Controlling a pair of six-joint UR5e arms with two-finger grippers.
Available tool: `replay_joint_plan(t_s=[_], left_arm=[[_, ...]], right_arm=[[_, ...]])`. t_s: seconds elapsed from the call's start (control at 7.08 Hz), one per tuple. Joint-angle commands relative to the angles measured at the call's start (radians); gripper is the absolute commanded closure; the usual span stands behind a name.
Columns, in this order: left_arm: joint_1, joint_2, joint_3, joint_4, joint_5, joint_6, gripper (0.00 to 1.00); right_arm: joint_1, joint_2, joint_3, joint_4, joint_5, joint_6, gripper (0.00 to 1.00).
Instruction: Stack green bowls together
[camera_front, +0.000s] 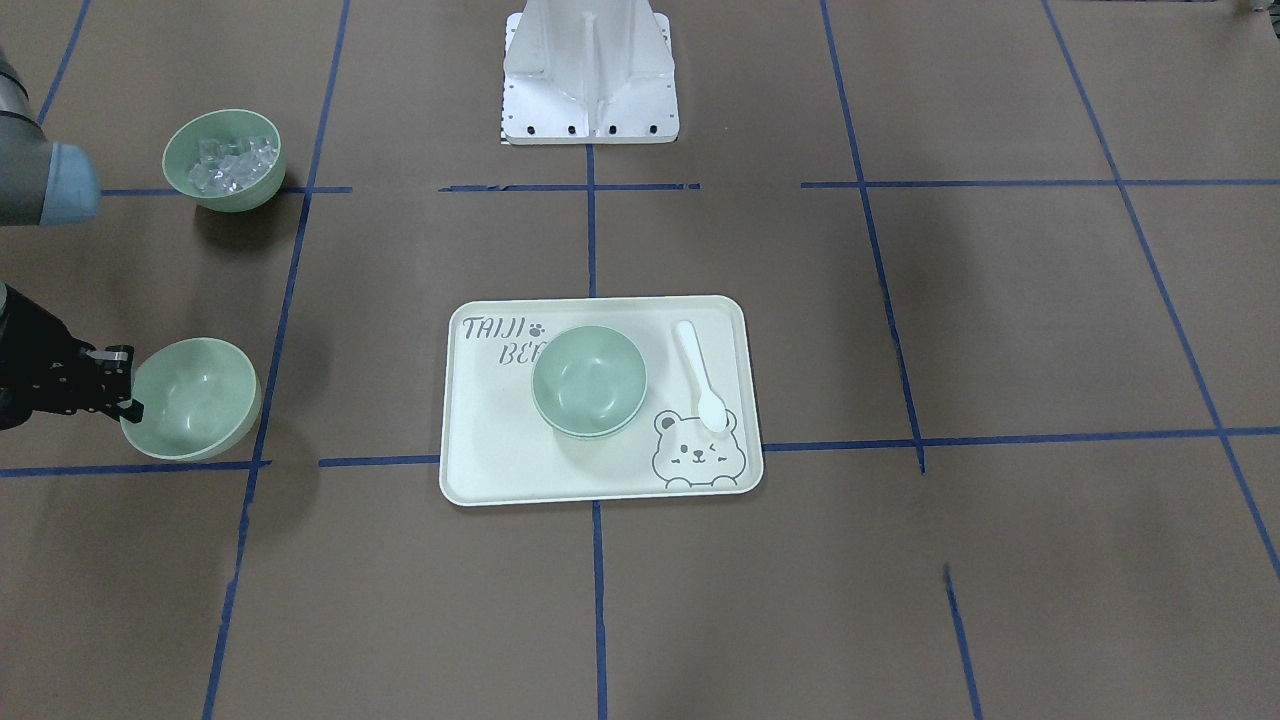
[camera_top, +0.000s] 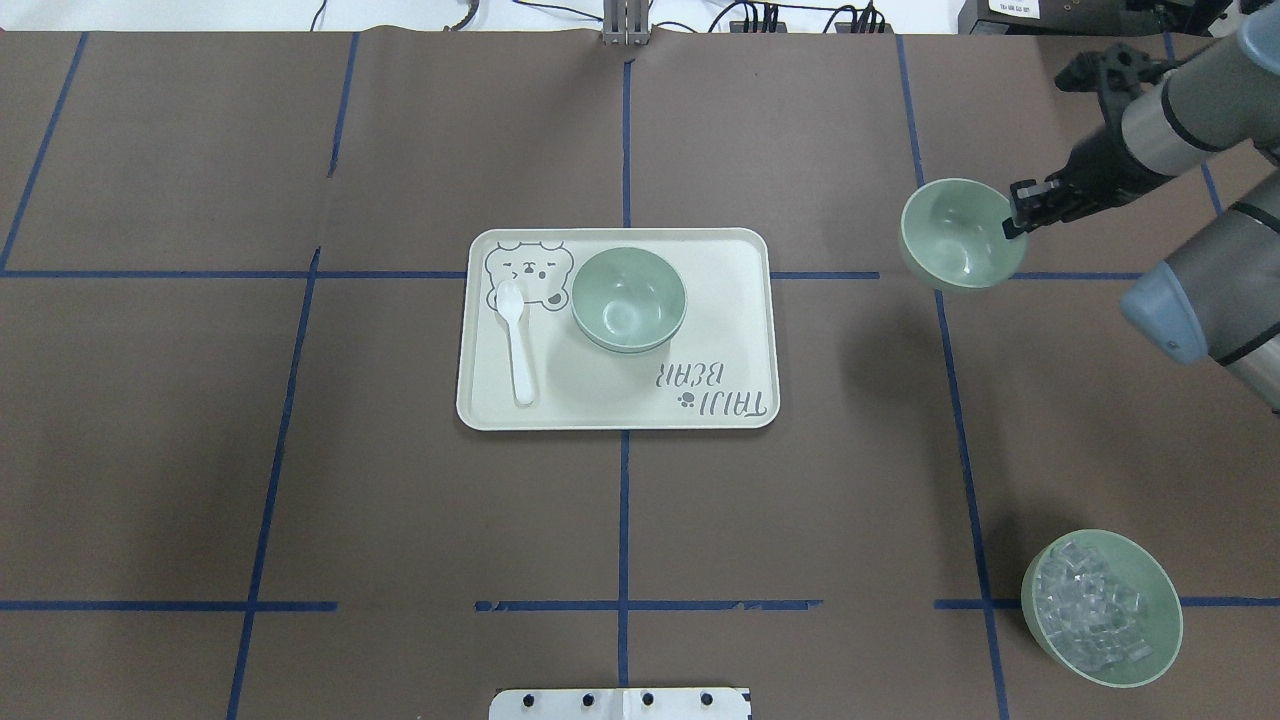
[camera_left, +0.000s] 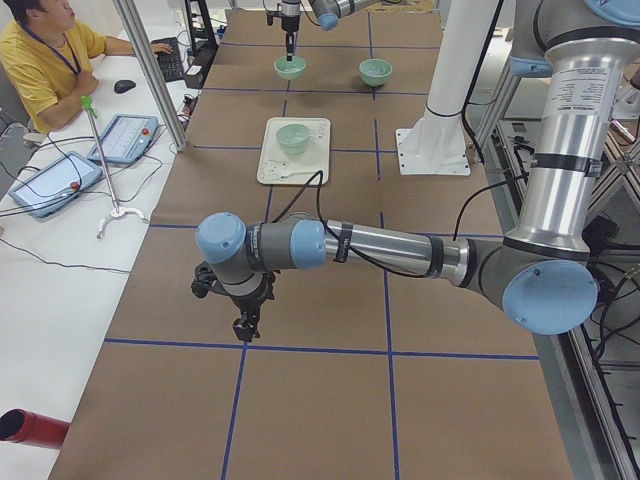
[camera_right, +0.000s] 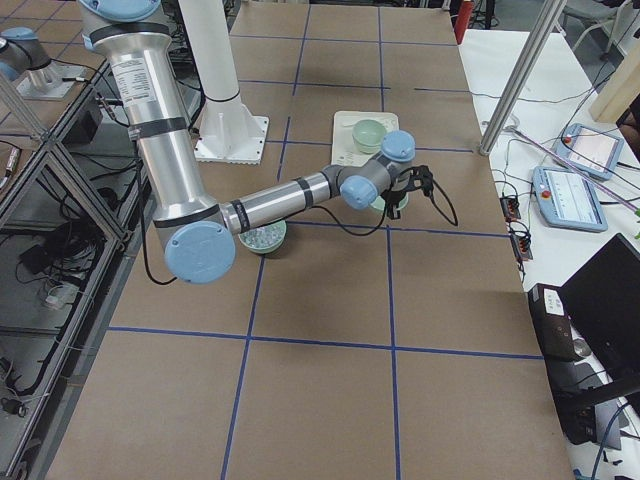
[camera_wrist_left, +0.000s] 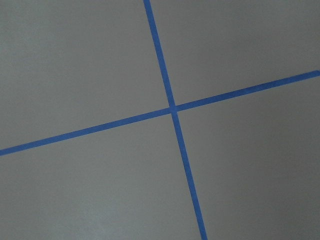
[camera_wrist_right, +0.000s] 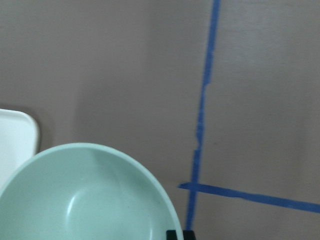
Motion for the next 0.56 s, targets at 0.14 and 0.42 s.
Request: replay_joint_plan(t_s=[0.14,0.42], left_arm=[[-0.003,0.021,-0.014,-0.008,-0.041,-0.001,0.0],[-0.003,0.021,-0.019,-0.008,-0.04,-0.002,0.0]], right_arm=[[-0.268,0.298,-0.015,-0.102,-0.19,0.384,1.0],[-0.376,0.424,-0.123,-0.101,-0.302,0.468,1.0]])
